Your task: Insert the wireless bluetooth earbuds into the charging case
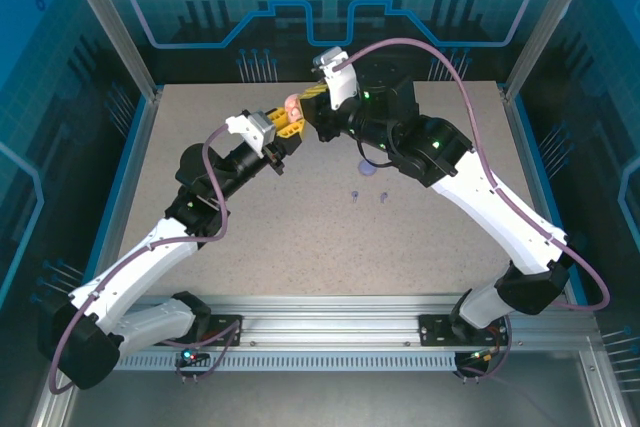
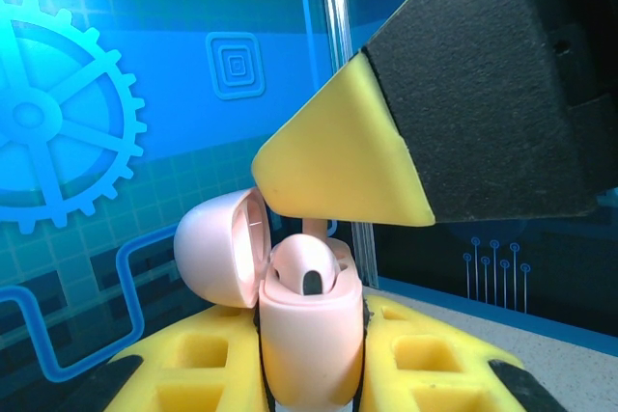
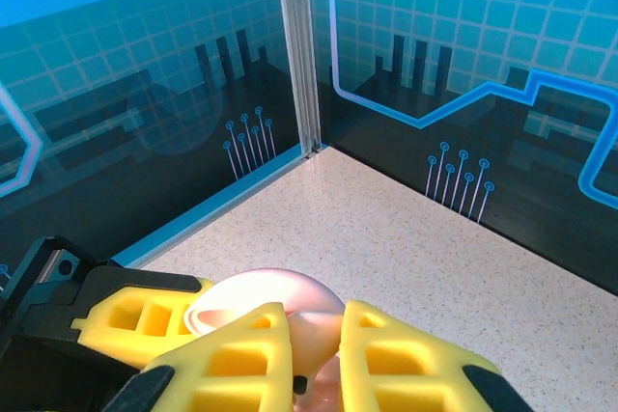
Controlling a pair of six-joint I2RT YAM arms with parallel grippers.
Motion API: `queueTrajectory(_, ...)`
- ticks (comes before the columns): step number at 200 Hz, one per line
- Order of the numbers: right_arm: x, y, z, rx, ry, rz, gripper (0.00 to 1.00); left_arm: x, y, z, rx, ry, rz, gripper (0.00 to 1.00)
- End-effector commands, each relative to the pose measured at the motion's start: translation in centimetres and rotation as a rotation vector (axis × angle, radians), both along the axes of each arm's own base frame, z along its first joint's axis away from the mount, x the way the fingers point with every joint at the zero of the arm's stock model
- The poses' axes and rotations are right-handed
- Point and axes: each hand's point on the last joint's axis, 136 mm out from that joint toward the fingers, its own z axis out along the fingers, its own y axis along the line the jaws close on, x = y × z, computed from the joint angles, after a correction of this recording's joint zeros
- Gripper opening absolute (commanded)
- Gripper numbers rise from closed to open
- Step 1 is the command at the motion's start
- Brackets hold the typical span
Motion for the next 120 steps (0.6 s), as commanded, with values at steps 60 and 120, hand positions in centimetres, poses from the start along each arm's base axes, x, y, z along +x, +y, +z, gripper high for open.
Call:
queueTrajectory(60, -1.5, 0.0, 0.3, -0.017, -0.011, 0.047, 0.12, -0.7, -0.1, 2.5, -0.037, -0.055, -0.019, 0.0)
queueTrajectory(120, -1.5, -0.8, 1.4, -0.005, -0.041, 0.023, 0.12, -0.6, -0.2, 2.3, -0.034, -0.049, -0.021, 0.0)
